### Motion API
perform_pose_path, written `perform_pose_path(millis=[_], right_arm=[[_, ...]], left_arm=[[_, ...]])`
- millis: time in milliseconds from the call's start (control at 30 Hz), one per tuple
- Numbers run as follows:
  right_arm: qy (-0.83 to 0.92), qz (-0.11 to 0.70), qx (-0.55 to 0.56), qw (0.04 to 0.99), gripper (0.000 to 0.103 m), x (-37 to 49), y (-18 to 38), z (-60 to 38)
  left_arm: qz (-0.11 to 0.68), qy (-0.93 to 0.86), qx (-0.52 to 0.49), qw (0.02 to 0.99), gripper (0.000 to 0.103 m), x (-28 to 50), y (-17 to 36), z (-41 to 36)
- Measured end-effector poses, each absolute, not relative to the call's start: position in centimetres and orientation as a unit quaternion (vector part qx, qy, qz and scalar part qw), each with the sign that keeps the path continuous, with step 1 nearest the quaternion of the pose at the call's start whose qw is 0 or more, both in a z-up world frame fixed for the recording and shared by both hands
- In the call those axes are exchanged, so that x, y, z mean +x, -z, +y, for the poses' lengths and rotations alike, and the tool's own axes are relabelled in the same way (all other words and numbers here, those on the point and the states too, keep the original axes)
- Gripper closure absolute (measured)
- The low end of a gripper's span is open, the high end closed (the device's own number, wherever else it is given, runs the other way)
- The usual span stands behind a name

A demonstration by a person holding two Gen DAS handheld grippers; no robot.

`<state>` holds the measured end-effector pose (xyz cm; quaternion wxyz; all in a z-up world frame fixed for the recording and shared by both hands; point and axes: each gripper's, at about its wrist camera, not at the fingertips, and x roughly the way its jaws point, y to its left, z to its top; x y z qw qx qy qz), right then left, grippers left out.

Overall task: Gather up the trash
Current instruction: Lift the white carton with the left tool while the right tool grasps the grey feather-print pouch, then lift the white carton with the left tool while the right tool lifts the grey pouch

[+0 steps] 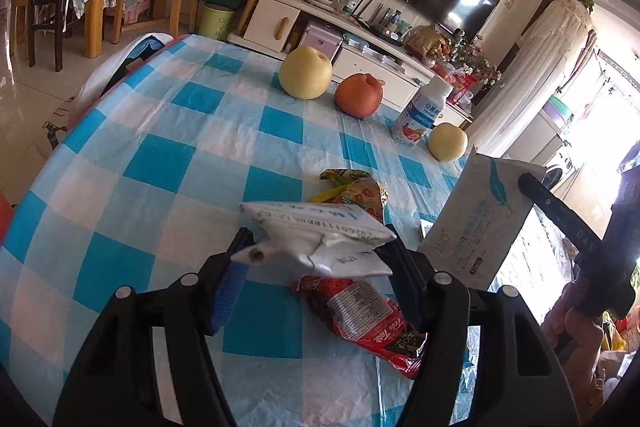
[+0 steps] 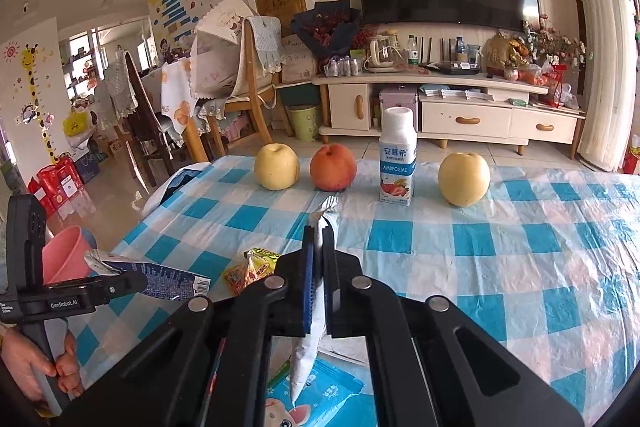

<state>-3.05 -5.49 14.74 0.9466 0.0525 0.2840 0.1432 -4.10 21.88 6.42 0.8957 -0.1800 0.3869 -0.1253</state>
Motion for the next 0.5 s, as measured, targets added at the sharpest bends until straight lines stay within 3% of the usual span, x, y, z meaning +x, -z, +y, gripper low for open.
perform_pose_path(millis=[200,500], right_arm=[[-0.151,0.291,0.064,0.943,0.099,-3.5,-16.2,-5.8],[-0.187,0.389,0.088,0.898,0.095,-2.1,-14.0,-3.0]], left_arm=[[0.378,0.13,-0.185,0.898,0.037,-4.4,-7.0,22.5],[0.378,0.155,-0.204,0.89,0.037,-4.9,-7.4,23.3]])
